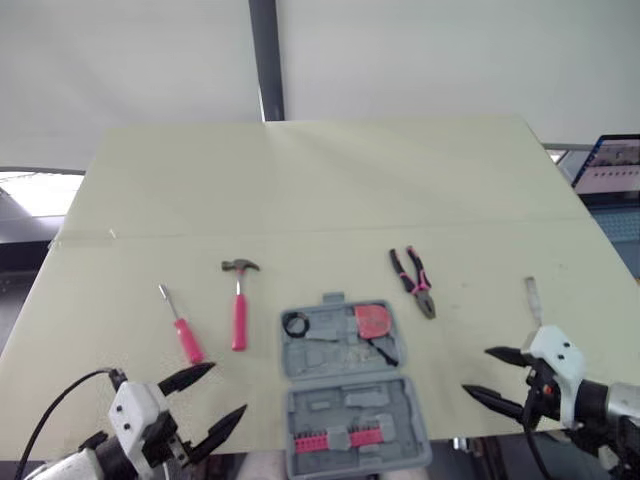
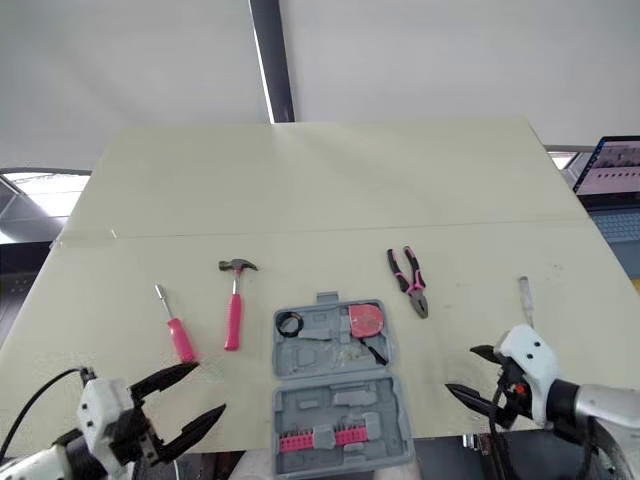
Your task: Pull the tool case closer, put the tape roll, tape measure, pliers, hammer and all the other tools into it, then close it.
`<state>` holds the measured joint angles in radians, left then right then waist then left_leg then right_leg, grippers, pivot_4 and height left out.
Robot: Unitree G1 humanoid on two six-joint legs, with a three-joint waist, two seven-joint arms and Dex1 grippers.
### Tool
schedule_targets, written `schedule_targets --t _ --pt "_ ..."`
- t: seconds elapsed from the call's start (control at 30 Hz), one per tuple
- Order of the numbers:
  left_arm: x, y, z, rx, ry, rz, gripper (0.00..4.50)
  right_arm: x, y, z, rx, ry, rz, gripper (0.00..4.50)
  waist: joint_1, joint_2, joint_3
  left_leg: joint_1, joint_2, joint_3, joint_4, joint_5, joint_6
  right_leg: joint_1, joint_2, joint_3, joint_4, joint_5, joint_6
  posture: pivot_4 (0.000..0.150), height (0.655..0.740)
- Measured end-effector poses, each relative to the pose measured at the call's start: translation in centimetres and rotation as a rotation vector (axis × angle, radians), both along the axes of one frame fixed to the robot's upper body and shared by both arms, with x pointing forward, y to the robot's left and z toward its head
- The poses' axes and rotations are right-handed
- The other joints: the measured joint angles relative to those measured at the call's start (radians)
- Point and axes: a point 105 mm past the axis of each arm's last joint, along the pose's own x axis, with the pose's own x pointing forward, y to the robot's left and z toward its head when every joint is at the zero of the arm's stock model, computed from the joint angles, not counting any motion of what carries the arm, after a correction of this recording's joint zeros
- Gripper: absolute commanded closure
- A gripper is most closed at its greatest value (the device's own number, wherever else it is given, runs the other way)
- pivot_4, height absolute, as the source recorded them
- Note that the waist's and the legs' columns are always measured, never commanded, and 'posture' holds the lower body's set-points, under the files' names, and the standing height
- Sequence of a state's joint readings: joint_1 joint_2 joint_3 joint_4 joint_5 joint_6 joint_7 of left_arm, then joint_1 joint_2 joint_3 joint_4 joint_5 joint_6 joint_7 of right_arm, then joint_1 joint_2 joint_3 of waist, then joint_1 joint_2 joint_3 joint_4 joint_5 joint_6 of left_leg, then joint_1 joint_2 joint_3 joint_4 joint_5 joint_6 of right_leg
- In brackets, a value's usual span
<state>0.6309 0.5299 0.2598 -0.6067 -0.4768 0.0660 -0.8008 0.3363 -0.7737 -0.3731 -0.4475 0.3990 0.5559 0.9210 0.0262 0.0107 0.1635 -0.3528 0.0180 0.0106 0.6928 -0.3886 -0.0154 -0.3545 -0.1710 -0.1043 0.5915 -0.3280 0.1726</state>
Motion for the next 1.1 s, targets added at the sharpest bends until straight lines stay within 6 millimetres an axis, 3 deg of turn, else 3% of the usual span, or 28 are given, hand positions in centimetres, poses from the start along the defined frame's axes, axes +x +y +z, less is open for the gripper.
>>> schedule_targets --t 0.07,0.2,0.33,0.53,0.83,1.1 --pt "0.9 -1.4 1.3 -0.028 -0.069 -0.062 0.00 1.1 0.4 0.3 0.017 -0.035 -0.037 0.06 -0.001 0.001 -0.001 0.000 0.000 0.000 0.000 0.000 0.000 0.000 0.000 0.000 0.000 0.000 0.000 0.150 0.7360" --pt "1.5 -2.7 1.8 -0.045 -0.094 -0.130 0.00 1.5 1.4 -0.1 0.036 -0.033 -0.086 0.06 -0.002 0.001 -0.001 0.000 0.000 0.000 -0.001 0.000 0.000 -0.001 0.000 -0.001 0.000 0.000 0.000 0.150 0.7360" --pt "1.7 -3.2 1.7 -0.048 -0.088 -0.153 0.00 1.7 2.5 -0.5 0.048 -0.019 -0.122 0.06 -0.002 0.001 -0.001 0.000 0.000 0.000 0.000 0.000 0.000 0.000 0.000 0.000 0.001 0.000 0.000 0.150 0.7360" --pt "2.6 -3.4 1.5 -0.036 -0.047 -0.132 0.00 4.4 4.5 -0.9 0.073 -0.036 -0.217 0.06 -0.002 0.001 -0.001 0.000 0.000 0.000 0.000 0.000 0.000 -0.001 0.000 0.000 0.001 0.000 0.000 0.150 0.7360" --pt "3.4 -4.6 2.7 -0.019 -0.066 -0.111 0.00 8.8 4.4 -2.0 0.051 -0.016 -0.357 0.06 -0.005 0.002 -0.001 0.000 0.000 0.000 0.000 0.000 -0.001 -0.002 0.000 0.000 0.002 0.000 0.000 0.150 0.7360" --pt "3.5 -4.6 2.6 -0.009 -0.042 -0.075 0.00 10.8 5.0 -2.6 0.068 0.011 -0.388 0.06 -0.008 0.002 0.000 -0.001 0.000 0.000 0.000 0.000 -0.001 -0.003 0.000 0.000 0.002 0.000 0.000 0.150 0.7360"
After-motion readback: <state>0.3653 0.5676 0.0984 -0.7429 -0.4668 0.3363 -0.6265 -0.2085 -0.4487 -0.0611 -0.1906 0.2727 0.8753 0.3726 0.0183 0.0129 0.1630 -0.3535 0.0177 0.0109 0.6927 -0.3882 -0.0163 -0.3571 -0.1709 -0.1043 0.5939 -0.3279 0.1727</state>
